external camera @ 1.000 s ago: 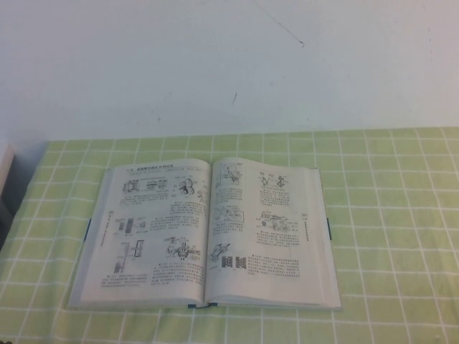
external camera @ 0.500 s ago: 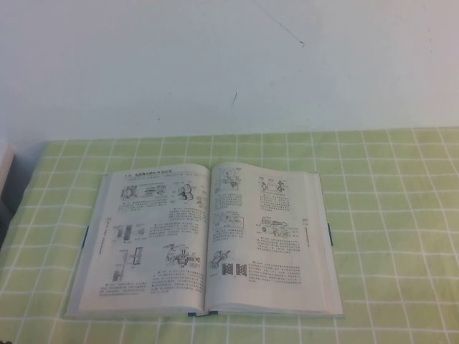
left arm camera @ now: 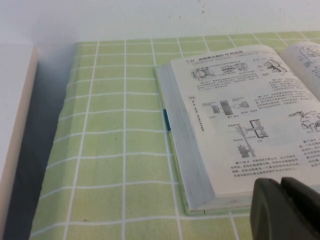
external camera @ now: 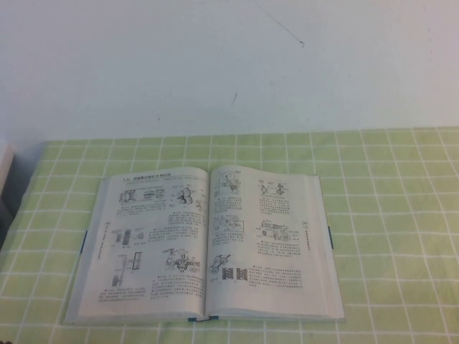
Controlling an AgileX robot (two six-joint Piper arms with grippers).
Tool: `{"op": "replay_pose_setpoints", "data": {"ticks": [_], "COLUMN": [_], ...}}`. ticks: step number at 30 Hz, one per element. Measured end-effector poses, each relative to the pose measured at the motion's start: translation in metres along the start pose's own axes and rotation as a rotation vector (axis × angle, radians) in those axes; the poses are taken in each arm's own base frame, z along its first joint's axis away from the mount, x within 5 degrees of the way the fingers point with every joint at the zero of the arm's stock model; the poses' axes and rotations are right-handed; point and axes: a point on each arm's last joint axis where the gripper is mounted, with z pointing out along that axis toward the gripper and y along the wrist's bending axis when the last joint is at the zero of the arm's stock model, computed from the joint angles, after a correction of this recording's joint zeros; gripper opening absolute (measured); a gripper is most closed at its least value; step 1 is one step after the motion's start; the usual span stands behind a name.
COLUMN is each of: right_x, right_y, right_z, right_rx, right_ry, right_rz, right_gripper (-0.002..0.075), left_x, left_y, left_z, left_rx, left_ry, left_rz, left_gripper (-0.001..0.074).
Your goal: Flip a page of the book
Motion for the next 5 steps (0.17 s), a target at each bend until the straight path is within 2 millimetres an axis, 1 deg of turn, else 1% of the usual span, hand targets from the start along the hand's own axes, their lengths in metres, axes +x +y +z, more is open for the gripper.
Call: {"op": "replay_pose_setpoints", "data": {"ticks": [5], "right_x": [0.0], "right_y": [0.0], "right_z": [0.0], "right_rx": [0.0], "right_ry": [0.0], "right_rz": [0.0], "right_gripper": [-0.0003], "left_x": [0.0], "left_y": [0.0], "left_z": [0.0], "left_rx": [0.0], "left_ry": [0.0], "left_rz": [0.0], "left_gripper": [-0.0003]}}
